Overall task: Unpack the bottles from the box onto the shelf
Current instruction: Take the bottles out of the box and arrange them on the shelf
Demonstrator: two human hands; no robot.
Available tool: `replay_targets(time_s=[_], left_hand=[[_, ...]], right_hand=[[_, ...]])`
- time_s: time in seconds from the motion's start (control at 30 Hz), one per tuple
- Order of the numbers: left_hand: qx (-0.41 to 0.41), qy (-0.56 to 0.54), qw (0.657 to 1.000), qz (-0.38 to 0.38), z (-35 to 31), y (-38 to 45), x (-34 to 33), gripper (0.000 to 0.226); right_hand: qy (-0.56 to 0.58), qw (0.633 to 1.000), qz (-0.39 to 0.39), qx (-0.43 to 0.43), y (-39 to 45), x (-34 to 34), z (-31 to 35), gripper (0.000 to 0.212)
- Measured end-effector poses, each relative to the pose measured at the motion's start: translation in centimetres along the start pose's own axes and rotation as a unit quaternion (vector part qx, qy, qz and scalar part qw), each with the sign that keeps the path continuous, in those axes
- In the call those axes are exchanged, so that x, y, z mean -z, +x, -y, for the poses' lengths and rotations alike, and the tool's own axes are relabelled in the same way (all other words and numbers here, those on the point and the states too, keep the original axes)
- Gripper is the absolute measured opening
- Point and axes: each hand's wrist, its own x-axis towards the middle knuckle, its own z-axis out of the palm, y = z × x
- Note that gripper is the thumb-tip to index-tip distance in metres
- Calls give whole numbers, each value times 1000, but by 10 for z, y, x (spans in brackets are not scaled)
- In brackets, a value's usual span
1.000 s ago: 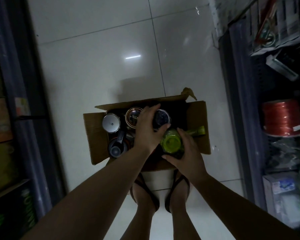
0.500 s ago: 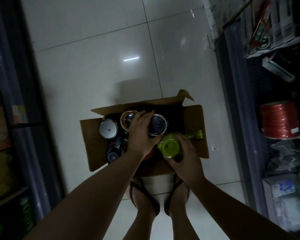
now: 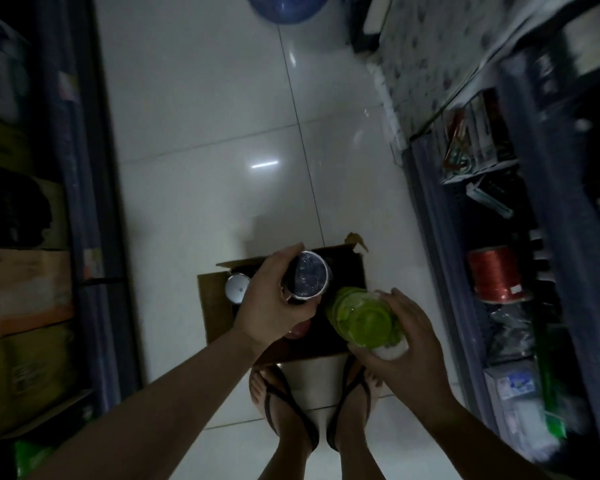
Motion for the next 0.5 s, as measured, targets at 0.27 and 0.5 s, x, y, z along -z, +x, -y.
replay_targets(time_s=[0.27, 0.5], left_hand=[[-97, 11, 995, -32, -180, -43, 114, 79], [-185, -37, 976, -113, -357, -103, 210, 78]], right_hand=[[71, 995, -62, 28, -44, 120, 175, 82], [165, 970, -113, 138, -82, 229, 336, 79]])
